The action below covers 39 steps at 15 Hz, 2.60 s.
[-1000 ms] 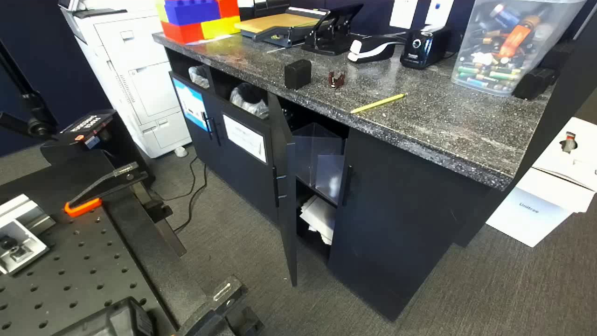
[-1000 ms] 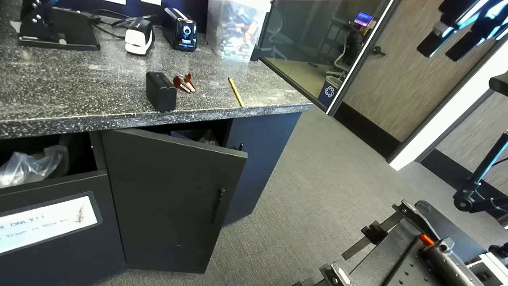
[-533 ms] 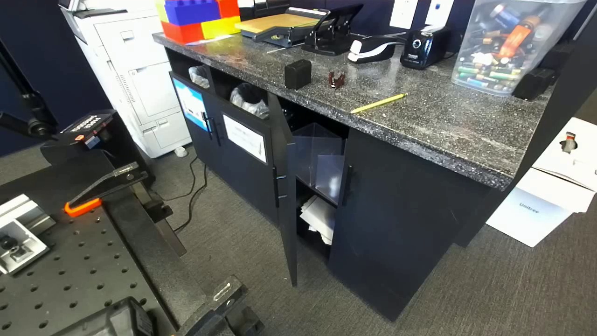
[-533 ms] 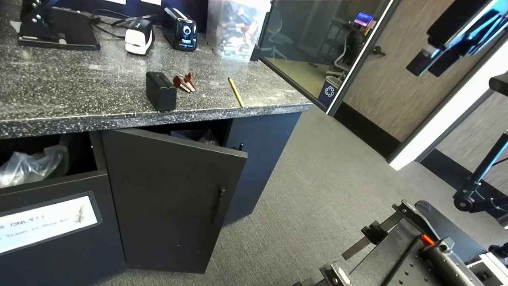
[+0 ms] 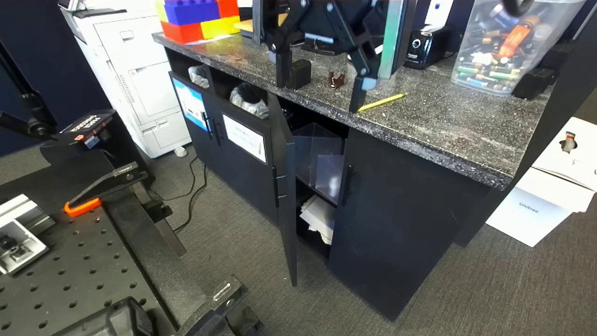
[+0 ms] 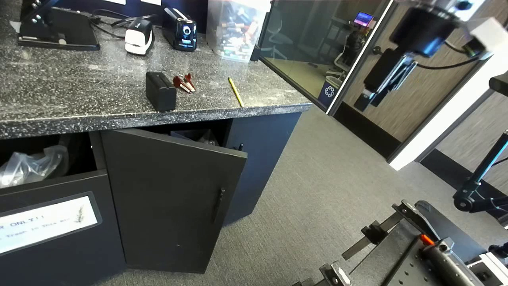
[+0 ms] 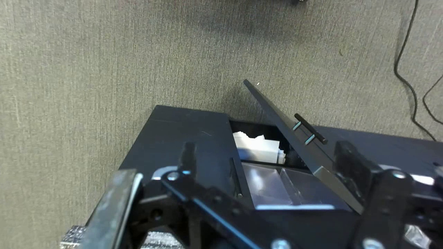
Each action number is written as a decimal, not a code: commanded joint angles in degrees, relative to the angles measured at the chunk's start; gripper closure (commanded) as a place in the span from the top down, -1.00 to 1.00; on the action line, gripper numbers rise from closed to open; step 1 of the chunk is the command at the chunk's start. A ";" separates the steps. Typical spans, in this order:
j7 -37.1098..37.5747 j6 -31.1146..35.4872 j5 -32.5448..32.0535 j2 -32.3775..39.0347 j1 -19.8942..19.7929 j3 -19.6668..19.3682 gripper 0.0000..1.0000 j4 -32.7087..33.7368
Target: Open the right door of the cabinet
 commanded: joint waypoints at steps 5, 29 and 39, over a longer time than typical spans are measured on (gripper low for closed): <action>2.25 8.29 -1.59 19.54 -1.06 4.87 1.00 8.97; 7.02 22.61 -4.42 57.29 -11.38 13.82 1.00 45.31; 9.10 17.67 -3.78 65.34 -7.04 14.12 1.00 60.19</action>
